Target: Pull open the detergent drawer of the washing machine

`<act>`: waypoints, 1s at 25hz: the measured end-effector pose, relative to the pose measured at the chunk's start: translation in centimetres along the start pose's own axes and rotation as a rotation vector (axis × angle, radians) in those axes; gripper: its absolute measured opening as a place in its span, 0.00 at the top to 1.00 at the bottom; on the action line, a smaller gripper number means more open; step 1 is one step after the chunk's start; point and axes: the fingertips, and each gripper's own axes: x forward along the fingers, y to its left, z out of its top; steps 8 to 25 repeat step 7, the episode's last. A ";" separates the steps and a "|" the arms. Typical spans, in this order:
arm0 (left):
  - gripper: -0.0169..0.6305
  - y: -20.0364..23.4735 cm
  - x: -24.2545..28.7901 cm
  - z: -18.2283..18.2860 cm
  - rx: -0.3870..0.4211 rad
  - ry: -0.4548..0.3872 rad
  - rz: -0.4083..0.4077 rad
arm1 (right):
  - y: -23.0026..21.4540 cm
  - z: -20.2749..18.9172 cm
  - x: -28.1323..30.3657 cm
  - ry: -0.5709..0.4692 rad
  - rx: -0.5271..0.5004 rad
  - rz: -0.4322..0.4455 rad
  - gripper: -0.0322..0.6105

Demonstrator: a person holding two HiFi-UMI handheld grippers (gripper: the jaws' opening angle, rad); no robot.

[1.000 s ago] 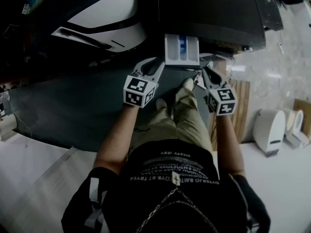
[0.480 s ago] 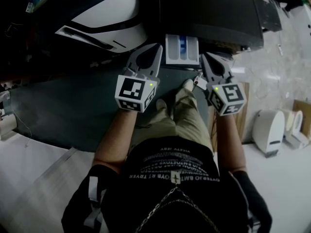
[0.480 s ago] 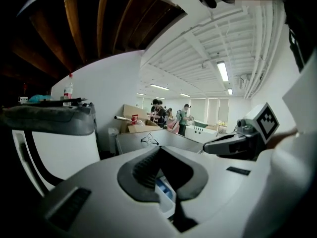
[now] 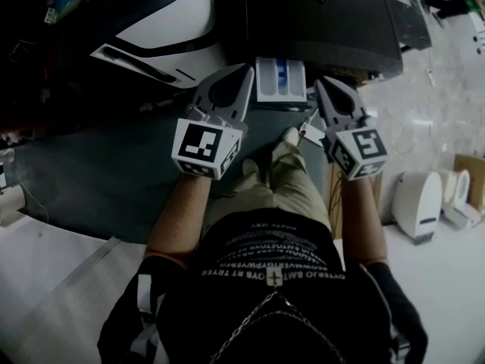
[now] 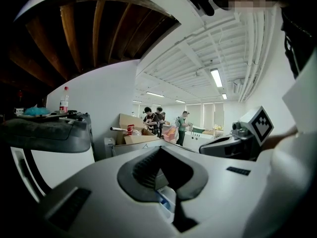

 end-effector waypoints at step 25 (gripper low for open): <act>0.97 0.5 -1.3 1.9 0.038 -0.022 0.011 | 1.0 0.6 -0.3 0.006 -0.012 0.008 0.95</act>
